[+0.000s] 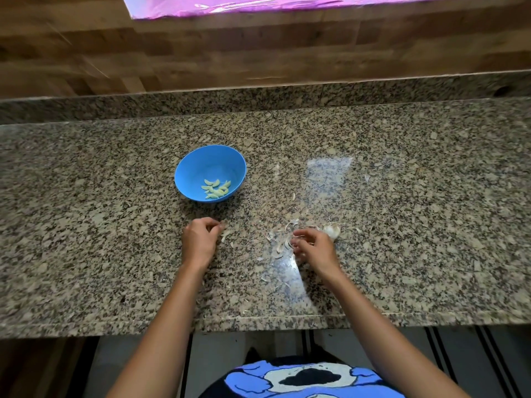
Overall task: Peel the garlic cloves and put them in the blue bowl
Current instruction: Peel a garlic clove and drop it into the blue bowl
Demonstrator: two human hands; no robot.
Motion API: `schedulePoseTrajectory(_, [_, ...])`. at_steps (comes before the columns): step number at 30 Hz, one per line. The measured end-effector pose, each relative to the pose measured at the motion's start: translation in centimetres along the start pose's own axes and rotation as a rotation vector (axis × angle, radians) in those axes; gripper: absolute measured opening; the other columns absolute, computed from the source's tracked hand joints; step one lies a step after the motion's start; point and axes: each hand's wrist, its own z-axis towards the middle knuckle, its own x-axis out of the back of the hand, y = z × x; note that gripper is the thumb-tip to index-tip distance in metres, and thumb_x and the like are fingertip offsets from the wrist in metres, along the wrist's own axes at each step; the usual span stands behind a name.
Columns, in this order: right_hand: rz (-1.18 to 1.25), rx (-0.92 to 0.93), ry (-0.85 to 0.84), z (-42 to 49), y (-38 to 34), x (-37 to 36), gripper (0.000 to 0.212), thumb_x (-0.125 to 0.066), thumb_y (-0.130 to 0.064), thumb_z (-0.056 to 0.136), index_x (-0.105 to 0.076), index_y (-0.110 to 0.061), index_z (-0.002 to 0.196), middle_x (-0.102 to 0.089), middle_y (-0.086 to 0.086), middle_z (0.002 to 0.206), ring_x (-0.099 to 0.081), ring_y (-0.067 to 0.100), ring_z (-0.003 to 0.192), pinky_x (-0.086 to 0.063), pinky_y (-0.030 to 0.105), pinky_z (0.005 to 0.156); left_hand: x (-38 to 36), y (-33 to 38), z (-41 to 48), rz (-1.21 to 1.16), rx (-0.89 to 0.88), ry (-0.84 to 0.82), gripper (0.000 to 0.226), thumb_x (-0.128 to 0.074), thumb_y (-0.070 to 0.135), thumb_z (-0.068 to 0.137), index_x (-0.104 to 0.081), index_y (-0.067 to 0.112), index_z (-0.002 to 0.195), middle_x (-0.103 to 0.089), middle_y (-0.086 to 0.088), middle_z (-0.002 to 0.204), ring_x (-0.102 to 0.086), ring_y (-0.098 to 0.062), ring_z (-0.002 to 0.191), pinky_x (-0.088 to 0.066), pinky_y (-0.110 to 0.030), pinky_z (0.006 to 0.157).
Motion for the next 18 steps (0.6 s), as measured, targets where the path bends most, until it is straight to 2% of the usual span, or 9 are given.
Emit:
schedulePoseTrajectory(2, [-0.069, 0.056, 0.025, -0.1, -0.1, -0.1, 0.023, -0.055, -0.013, 0.09, -0.06, -0.012, 0.113, -0.066, 0.002, 0.102, -0.064, 0.014, 0.079, -0.056, 0.027, 0.071, -0.4, -0.2, -0.1, 0.031, -0.008, -0.017, 0.02, -0.063, 0.019, 0.089, -0.069, 0.014, 0.108, -0.071, -0.003, 0.101, -0.063, -0.017, 0.081, -0.053, -0.03, 0.068])
schedulePoseTrajectory(5, [-0.11, 0.129, 0.094, -0.4, -0.3, 0.0, 0.024, -0.055, -0.014, 0.091, -0.06, -0.013, 0.114, -0.065, 0.0, 0.107, -0.064, 0.014, 0.088, -0.054, 0.027, 0.077, -1.1, 0.6, -1.1, 0.037, -0.101, 0.042, 0.024, -0.061, 0.016, 0.089, -0.066, 0.019, 0.113, -0.068, 0.0, 0.112, -0.063, -0.021, 0.084, -0.055, -0.037, 0.076])
schedulePoseTrajectory(6, [-0.117, 0.139, 0.129, -0.5, -0.3, 0.1, 0.025, -0.055, -0.014, 0.091, -0.06, -0.013, 0.115, -0.065, -0.001, 0.106, -0.063, 0.014, 0.085, -0.055, 0.027, 0.074, -1.5, 1.1, -1.8, 0.011, -0.148, 0.055, 0.025, -0.061, 0.014, 0.09, -0.065, 0.019, 0.114, -0.066, 0.002, 0.115, -0.064, -0.023, 0.087, -0.054, -0.033, 0.075])
schedulePoseTrajectory(8, [-0.102, 0.139, 0.182, -0.7, -0.4, 0.2, 0.025, -0.054, -0.014, 0.091, -0.06, -0.014, 0.116, -0.067, -0.004, 0.096, -0.061, 0.019, 0.074, -0.055, 0.037, 0.067, -2.8, 2.7, -3.4, -0.038, -0.225, -0.016, 0.024, -0.06, 0.016, 0.09, -0.064, 0.016, 0.114, -0.064, 0.003, 0.114, -0.065, -0.021, 0.088, -0.051, -0.022, 0.072])
schedulePoseTrajectory(10, [-0.049, 0.111, 0.204, -0.9, -0.5, 0.2, 0.025, -0.053, -0.012, 0.092, -0.059, -0.016, 0.116, -0.063, -0.012, 0.084, -0.058, 0.023, 0.069, -0.054, 0.045, 0.069, -4.6, 3.9, -4.9, -0.053, -0.277, -0.143, 0.025, -0.062, 0.024, 0.088, -0.065, 0.015, 0.112, -0.065, 0.001, 0.11, -0.063, -0.011, 0.093, -0.051, -0.021, 0.083])
schedulePoseTrajectory(12, [0.0, 0.087, 0.208, -1.1, -0.5, 0.2, 0.026, -0.051, -0.01, 0.092, -0.059, -0.015, 0.116, -0.06, -0.015, 0.084, -0.059, 0.024, 0.07, -0.053, 0.048, 0.072, -6.1, 4.3, -5.8, -0.006, -0.333, -0.215, 0.025, -0.062, 0.027, 0.087, -0.066, 0.013, 0.108, -0.064, 0.001, 0.105, -0.06, -0.009, 0.096, -0.05, -0.024, 0.089])
schedulePoseTrajectory(15, [0.025, 0.068, 0.23, -1.4, -0.3, 0.3, 0.027, -0.051, -0.01, 0.092, -0.06, -0.014, 0.117, -0.062, -0.016, 0.085, -0.062, 0.03, 0.073, -0.054, 0.046, 0.072, -7.2, 4.3, -5.9, 0.125, -0.434, -0.226, 0.017, -0.057, 0.019, 0.092, -0.068, 0.009, 0.101, -0.064, -0.003, 0.098, -0.061, -0.013, 0.087, -0.053, -0.026, 0.083])
schedulePoseTrajectory(18, [0.038, 0.062, 0.277, -1.5, 0.1, 0.6, 0.026, -0.051, -0.011, 0.092, -0.06, -0.014, 0.116, -0.064, -0.011, 0.084, -0.056, 0.024, 0.067, -0.049, 0.03, 0.055, -7.2, 4.2, -5.6, 0.093, -0.399, -0.234, 0.014, -0.055, 0.012, 0.092, -0.067, 0.007, 0.097, -0.064, -0.003, 0.091, -0.061, -0.014, 0.081, -0.054, -0.021, 0.073])
